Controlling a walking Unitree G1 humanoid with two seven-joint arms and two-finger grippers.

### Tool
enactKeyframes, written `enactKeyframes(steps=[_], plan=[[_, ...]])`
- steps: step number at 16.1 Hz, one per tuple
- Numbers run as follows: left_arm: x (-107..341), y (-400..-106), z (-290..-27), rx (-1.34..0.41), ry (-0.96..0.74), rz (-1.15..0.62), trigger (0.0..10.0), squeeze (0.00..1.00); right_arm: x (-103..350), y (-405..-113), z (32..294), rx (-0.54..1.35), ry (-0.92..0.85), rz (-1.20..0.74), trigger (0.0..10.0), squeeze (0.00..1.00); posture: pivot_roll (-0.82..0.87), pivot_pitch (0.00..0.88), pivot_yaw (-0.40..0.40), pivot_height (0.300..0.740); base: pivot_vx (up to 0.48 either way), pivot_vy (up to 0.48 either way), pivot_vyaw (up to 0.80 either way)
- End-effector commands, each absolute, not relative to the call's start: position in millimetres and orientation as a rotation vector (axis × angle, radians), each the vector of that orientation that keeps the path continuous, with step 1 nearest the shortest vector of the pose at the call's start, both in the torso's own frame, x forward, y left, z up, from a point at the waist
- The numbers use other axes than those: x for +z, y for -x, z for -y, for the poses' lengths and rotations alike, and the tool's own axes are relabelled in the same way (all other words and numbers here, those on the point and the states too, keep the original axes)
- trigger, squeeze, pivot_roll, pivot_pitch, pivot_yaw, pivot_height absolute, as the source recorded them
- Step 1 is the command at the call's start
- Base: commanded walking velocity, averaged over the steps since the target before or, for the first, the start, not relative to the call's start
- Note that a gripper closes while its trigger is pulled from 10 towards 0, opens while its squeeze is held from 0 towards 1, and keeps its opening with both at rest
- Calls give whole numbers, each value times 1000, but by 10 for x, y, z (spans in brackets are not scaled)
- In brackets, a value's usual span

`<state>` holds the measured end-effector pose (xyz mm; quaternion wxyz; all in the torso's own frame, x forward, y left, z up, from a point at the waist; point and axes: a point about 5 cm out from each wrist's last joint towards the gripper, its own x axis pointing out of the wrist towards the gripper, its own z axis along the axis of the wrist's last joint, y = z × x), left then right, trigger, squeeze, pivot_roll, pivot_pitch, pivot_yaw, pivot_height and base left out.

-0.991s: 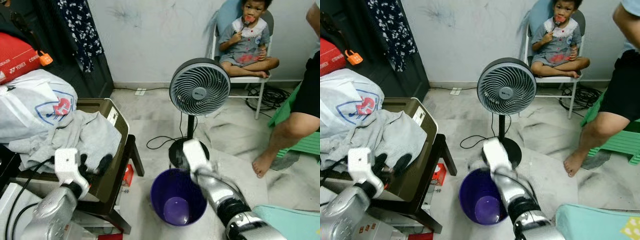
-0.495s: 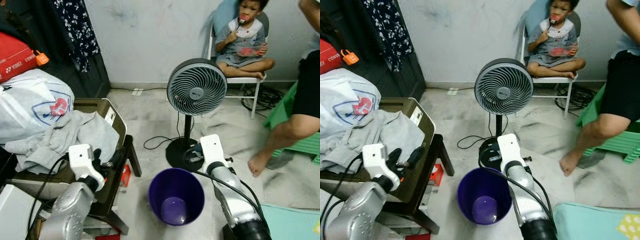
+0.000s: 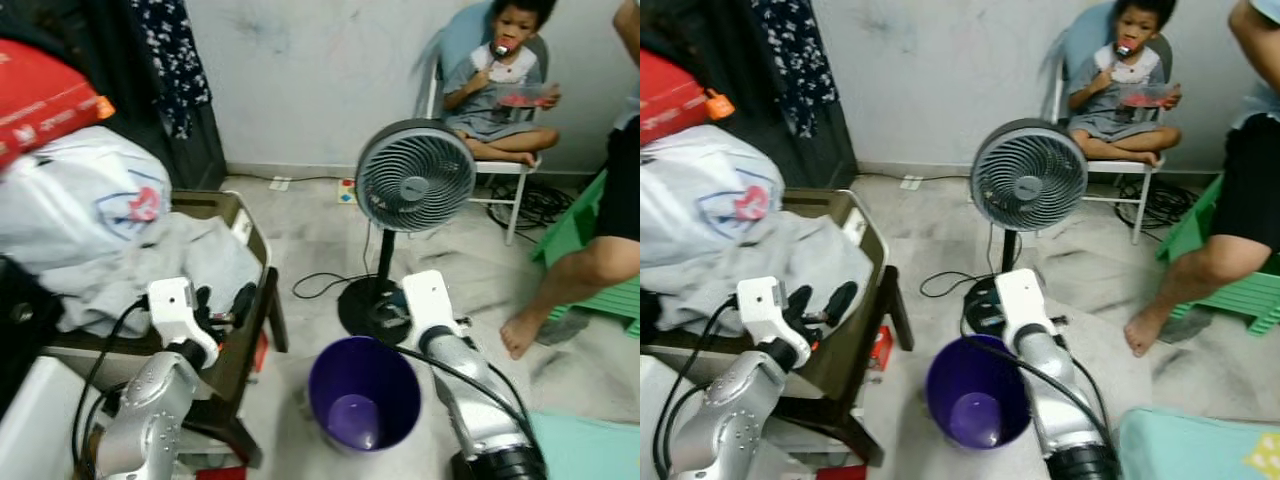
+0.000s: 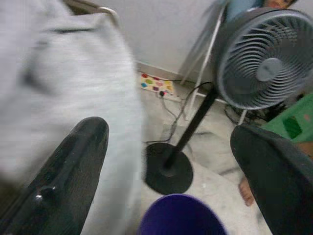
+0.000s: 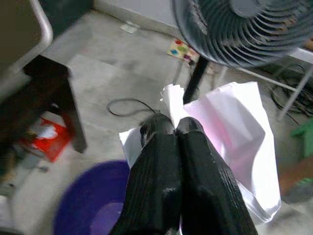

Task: Clean up the room

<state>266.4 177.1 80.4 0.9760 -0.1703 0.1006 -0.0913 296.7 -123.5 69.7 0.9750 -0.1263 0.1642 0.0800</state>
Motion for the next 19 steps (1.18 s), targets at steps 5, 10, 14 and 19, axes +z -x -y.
enactKeyframes(steps=[5,10,14,19], plan=[[830,-2703,-1748,-193,326,-183,10000,0,691,-2970,1309,147,268,-347,10000,0,-206,0,52,740,0,58,0],[824,-2694,-1744,-198,333,-176,10000,0,677,-2958,1304,158,272,-355,10000,0,-205,0,50,740,0,0,0],[868,-2679,-1706,-249,350,-139,10000,0,673,-2958,1309,163,275,-358,10000,0,-202,0,46,740,0,0,0],[868,-2674,-1694,-255,345,-132,10000,0,665,-2959,1310,171,277,-360,10000,0,-201,0,42,740,329,110,0]])
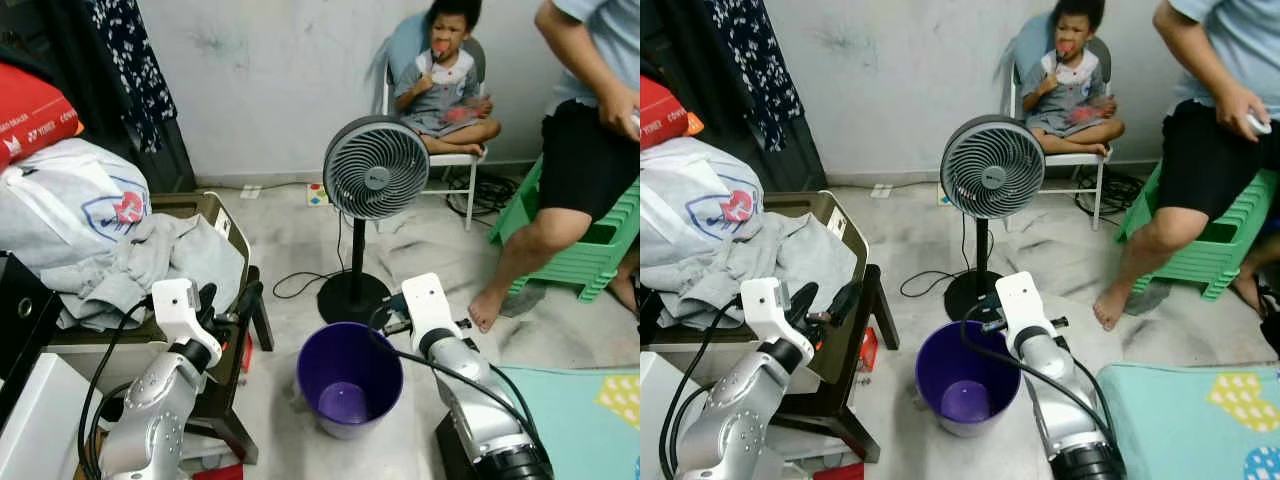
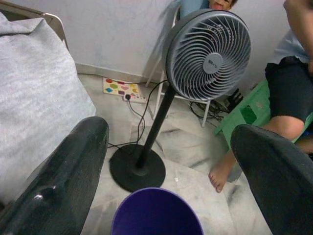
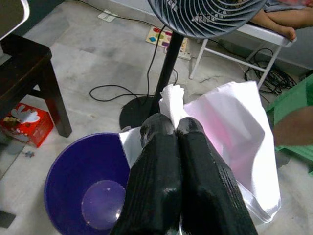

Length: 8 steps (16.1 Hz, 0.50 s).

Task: Clean up the room

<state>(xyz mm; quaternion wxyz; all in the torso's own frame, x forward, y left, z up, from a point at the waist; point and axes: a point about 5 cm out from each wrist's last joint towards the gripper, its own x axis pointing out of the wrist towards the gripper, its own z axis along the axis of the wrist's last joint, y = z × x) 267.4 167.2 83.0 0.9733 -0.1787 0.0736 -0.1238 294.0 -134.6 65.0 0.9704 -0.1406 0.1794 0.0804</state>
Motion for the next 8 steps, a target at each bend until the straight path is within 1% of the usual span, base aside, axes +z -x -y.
enactKeyframes(steps=[1,7,8], plan=[[867,-2673,-1691,-258,342,-132,10000,0,664,-2959,1310,173,278,-361,10000,0,-200,0,42,740,330,307,0],[869,-2666,-1685,-259,342,-133,10000,0,653,-2950,1304,181,277,-368,10000,0,-202,0,43,740,326,311,0],[855,-2669,-1699,-237,330,-145,10000,0,644,-2948,1303,184,277,-372,10000,0,-202,0,43,740,0,0,0]])
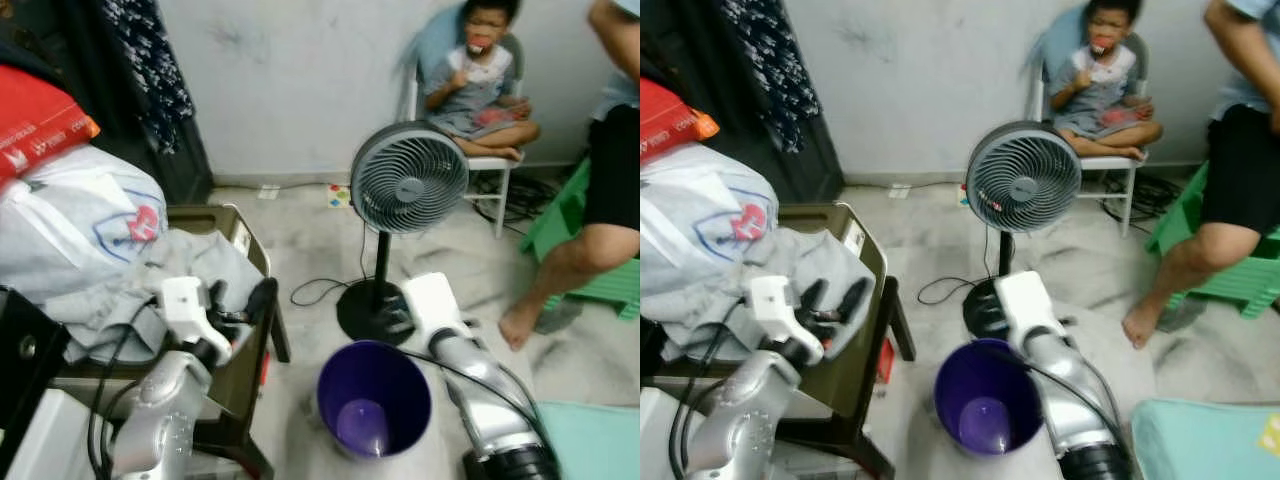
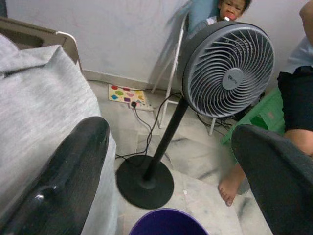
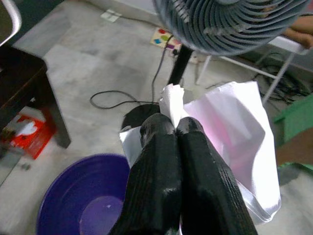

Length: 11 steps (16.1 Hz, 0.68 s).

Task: Clean up the room

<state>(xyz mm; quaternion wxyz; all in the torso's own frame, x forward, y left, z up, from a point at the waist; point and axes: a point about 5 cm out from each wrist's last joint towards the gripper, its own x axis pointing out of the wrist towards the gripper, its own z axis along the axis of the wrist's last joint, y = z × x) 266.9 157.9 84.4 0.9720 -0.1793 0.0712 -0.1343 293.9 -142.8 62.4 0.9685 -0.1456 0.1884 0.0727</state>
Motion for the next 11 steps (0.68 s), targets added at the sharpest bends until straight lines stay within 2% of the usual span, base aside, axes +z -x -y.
enactKeyframes(steps=[1,10,11], plan=[[849,-2671,-1704,-229,334,-149,10000,0,642,-2947,1302,186,276,-374,10000,0,-202,0,42,740,0,0,0],[844,-2662,-1695,-247,368,-153,10000,0,626,-2939,1297,193,272,-388,10000,0,-204,0,42,740,0,0,0],[837,-2660,-1699,-248,373,-155,10000,0,624,-2938,1294,194,273,-389,10000,0,-204,0,41,740,281,-300,0]])
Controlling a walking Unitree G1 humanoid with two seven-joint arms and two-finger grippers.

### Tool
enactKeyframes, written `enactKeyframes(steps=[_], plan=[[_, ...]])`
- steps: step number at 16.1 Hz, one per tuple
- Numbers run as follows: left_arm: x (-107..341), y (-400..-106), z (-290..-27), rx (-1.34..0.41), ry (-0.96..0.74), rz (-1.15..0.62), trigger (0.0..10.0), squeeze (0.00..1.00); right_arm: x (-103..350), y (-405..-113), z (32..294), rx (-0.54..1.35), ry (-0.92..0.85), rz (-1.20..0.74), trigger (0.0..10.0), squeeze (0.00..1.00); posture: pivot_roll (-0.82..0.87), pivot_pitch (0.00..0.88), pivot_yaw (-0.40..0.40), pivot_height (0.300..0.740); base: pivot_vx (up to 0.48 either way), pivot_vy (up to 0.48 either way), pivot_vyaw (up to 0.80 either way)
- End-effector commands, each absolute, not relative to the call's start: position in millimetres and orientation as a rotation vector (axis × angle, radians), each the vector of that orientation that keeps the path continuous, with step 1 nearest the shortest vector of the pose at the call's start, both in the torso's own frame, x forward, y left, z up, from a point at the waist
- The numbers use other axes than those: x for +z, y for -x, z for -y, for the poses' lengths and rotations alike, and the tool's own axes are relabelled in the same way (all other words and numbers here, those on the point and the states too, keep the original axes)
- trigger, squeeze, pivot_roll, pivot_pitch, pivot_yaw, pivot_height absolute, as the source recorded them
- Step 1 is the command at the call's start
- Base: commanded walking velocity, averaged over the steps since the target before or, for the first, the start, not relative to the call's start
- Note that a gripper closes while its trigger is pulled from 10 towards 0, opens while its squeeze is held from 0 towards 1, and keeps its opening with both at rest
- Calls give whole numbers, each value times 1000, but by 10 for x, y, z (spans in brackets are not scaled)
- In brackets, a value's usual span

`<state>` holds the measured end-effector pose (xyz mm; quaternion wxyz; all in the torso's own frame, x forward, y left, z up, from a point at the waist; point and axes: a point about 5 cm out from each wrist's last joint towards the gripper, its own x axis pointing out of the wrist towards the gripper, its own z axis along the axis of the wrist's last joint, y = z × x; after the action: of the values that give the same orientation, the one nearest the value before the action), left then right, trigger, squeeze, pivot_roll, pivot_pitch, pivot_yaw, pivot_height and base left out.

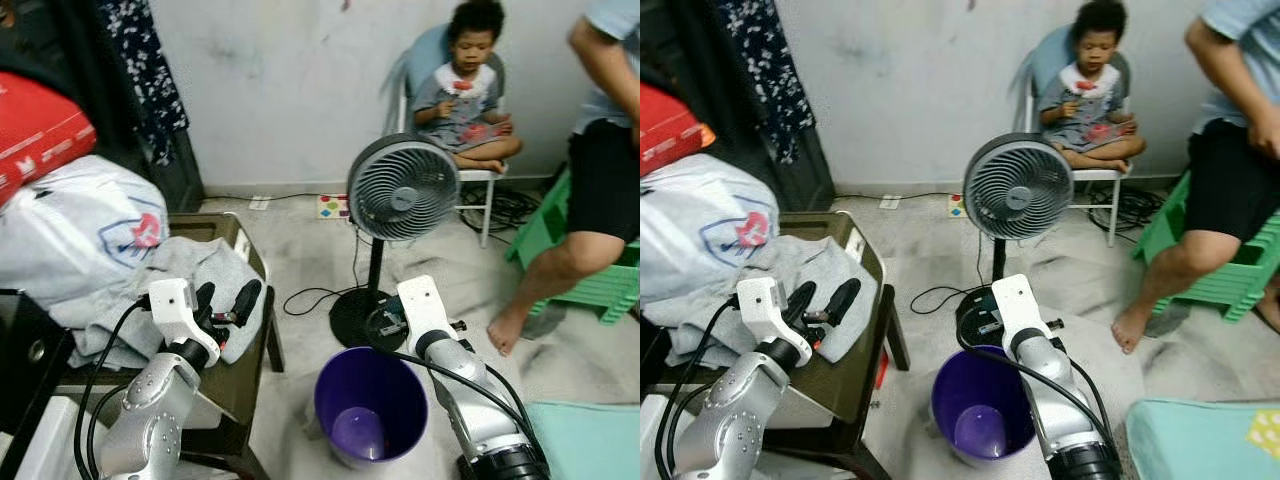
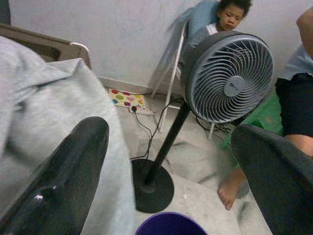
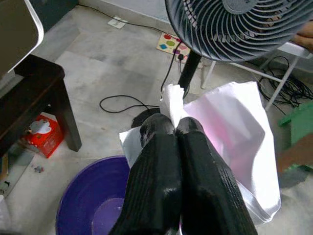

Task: Clean up the room

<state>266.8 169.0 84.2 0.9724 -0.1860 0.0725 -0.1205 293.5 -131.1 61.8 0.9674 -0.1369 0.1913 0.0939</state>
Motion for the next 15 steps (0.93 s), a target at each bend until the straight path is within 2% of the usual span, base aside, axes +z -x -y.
enactKeyframes(steps=[1,8,15], plan=[[833,-2659,-1699,-249,374,-157,10000,0,619,-2936,1292,196,275,-392,10000,0,-204,0,41,740,285,-382,0],[822,-2656,-1700,-246,374,-161,10000,0,604,-2934,1291,202,279,-401,10000,0,-203,0,40,740,290,-379,0],[788,-2669,-1716,-223,378,-180,10000,0,595,-2935,1290,208,281,-406,10000,0,-204,0,41,740,0,0,0]])
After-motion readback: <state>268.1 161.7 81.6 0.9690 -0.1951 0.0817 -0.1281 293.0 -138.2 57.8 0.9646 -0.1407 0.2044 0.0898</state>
